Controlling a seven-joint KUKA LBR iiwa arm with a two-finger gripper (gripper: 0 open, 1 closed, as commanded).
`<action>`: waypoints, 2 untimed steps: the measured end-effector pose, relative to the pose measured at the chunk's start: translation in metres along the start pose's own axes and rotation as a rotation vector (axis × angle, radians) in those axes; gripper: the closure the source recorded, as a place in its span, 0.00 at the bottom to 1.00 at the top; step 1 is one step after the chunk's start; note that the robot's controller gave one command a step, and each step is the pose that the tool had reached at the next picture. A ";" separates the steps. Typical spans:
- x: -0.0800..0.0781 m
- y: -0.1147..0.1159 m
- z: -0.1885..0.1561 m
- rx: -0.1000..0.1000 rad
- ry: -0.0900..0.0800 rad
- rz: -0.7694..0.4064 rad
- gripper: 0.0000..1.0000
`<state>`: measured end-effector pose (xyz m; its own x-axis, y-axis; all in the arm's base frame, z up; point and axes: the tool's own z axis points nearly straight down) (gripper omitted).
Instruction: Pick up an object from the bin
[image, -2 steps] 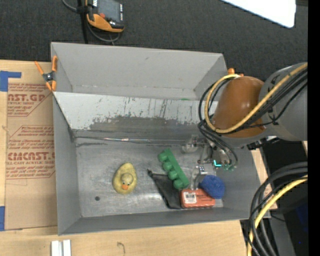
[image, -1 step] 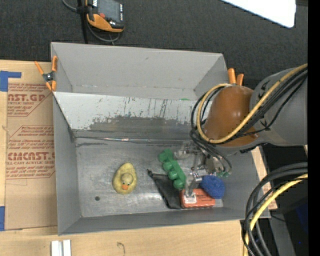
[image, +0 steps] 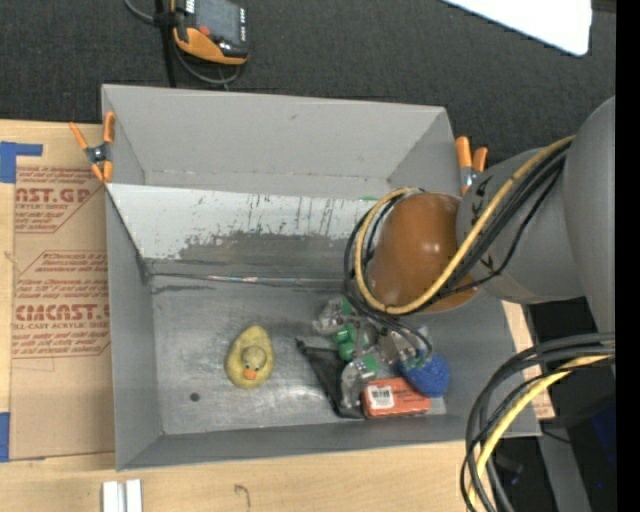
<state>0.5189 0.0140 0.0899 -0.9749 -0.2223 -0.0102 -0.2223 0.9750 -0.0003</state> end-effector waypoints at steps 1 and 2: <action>0.017 0.012 0.011 -0.004 0.009 0.056 0.00; 0.038 -0.091 0.006 -0.001 0.009 -0.019 1.00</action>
Offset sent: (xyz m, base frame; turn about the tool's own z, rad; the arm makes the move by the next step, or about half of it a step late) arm -0.0168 -0.0973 -0.0059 -0.0197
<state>0.5022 -0.0827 0.0835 -0.9705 -0.2409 -0.0009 -0.2409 0.9705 0.0007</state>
